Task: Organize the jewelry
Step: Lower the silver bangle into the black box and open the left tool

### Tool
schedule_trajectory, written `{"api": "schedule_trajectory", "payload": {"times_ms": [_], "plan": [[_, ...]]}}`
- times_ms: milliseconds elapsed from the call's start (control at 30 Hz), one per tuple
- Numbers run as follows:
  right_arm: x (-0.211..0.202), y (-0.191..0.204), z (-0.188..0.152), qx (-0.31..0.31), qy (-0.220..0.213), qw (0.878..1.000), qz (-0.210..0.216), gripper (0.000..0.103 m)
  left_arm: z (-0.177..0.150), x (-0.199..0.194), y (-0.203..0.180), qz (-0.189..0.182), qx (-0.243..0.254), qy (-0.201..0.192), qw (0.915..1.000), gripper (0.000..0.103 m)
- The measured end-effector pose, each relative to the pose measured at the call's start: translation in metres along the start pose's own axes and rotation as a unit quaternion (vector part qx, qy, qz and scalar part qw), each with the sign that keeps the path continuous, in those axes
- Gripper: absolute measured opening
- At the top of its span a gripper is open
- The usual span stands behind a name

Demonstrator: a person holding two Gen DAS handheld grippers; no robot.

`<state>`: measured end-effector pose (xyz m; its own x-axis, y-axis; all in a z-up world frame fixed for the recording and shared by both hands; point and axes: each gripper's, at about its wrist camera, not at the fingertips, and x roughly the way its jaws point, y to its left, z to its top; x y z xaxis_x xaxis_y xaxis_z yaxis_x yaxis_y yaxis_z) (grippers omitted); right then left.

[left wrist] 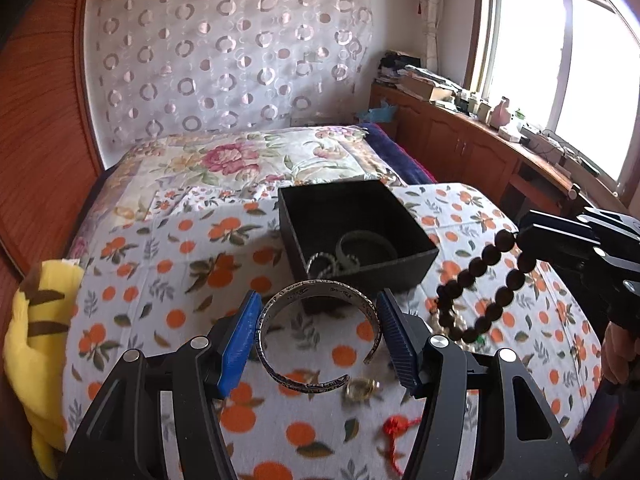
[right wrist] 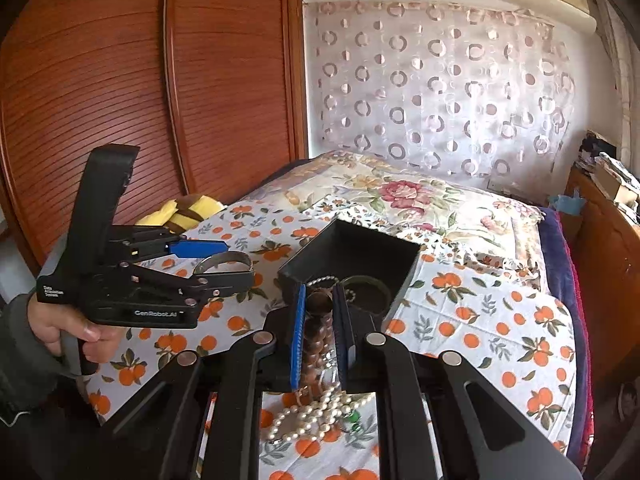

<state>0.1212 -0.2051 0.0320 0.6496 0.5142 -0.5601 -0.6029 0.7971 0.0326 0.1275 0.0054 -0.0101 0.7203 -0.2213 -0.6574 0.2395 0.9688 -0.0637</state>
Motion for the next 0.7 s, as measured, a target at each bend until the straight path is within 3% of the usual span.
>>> {"api": "schedule_trajectory", "payload": {"times_ms": [367,700], "plan": [[0.002,-0.025,0.020,0.001,-0.015,0.999,-0.029,0.015,0.045,0.030,-0.013,0.003,0.016,-0.006,0.9999,0.057],[0.017,-0.051,0.034,0.024,-0.021,0.999,-0.042,0.015,0.055,0.065,-0.012,0.000,0.003,0.022,0.9998,0.057]]}}
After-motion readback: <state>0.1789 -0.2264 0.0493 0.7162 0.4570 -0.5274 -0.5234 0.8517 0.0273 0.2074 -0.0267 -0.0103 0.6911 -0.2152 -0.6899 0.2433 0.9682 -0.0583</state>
